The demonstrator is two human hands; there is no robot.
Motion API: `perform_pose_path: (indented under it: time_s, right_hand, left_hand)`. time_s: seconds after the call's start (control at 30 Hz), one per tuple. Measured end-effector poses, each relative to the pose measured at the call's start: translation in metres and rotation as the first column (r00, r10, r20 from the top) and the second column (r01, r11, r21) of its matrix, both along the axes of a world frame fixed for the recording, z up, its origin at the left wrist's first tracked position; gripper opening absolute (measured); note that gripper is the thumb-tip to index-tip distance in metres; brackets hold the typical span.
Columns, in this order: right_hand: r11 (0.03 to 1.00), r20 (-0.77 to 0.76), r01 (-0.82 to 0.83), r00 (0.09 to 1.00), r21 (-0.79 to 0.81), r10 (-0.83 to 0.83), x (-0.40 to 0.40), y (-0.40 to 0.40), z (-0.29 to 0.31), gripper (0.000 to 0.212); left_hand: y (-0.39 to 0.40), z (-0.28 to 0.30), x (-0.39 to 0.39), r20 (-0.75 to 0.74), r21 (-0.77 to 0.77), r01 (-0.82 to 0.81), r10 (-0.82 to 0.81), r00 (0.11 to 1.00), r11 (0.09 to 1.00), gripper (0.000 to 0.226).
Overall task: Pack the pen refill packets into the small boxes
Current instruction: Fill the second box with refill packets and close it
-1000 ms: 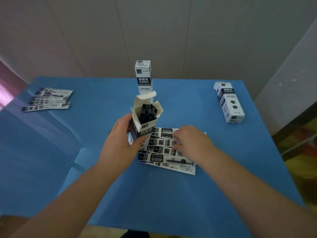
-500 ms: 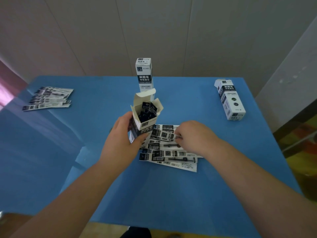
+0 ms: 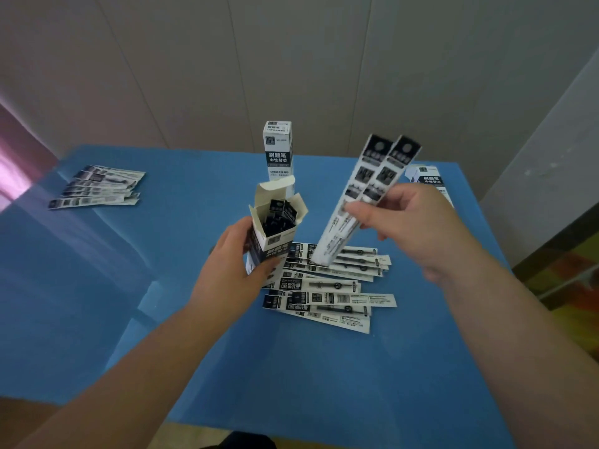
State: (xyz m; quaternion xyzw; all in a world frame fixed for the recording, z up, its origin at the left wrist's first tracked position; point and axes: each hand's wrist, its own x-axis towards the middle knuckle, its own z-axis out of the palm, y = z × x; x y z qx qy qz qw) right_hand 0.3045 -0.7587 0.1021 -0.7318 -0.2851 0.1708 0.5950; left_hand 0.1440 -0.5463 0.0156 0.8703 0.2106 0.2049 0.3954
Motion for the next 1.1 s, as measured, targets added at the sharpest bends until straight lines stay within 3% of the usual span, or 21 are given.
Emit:
perform_pose_path:
  time_s: [0.17, 0.3, 0.5, 0.67, 0.83, 1.03, 1.1]
  right_hand:
    - [0.952, -0.16, 0.007, 0.986, 0.305, 0.044, -0.01, 0.007, 0.018, 0.006]
    - [0.919, -0.109, 0.051, 0.994, 0.391, -0.009, -0.02, 0.022, 0.022, 0.007]
    - [0.974, 0.211, 0.036, 0.974, 0.224, -0.085, -0.025, 0.038, 0.02, 0.007]
    - [1.0, 0.322, -0.004, 0.947, -0.03, 0.013, -0.019, 0.054, 0.013, 0.011]
    - [0.957, 0.312, -0.072, 0.936, -0.281, 0.162, -0.016, 0.062, 0.003, 0.01]
    - [0.99, 0.372, -0.101, 0.919, -0.101, 0.131, -0.015, 0.057, 0.012, 0.016]
    - [0.986, 0.42, -0.103, 0.895, -0.129, 0.148, -0.016, 0.06, 0.012, 0.012]
  left_hand:
    - [-0.001, 0.0, 0.0, 0.013, 0.036, -0.005, 0.004, 1.0, 0.999, 0.062]
    - [-0.003, 0.002, 0.001, 0.03, 0.032, 0.002, -0.003, 1.0, 0.999, 0.055]
    - [-0.005, 0.003, 0.001, 0.047, 0.066, 0.028, -0.031, 0.998, 0.997, 0.056]
    - [-0.009, 0.001, 0.003, 0.06, 0.092, 0.062, -0.067, 0.996, 0.994, 0.052]
    - [-0.007, 0.0, 0.003, 0.052, 0.099, 0.053, -0.059, 0.997, 0.994, 0.057]
    - [-0.005, -0.002, 0.003, 0.045, 0.104, 0.048, -0.053, 0.998, 0.993, 0.057]
    - [-0.005, -0.002, 0.003, 0.046, 0.108, 0.052, -0.057, 0.997, 0.993, 0.057]
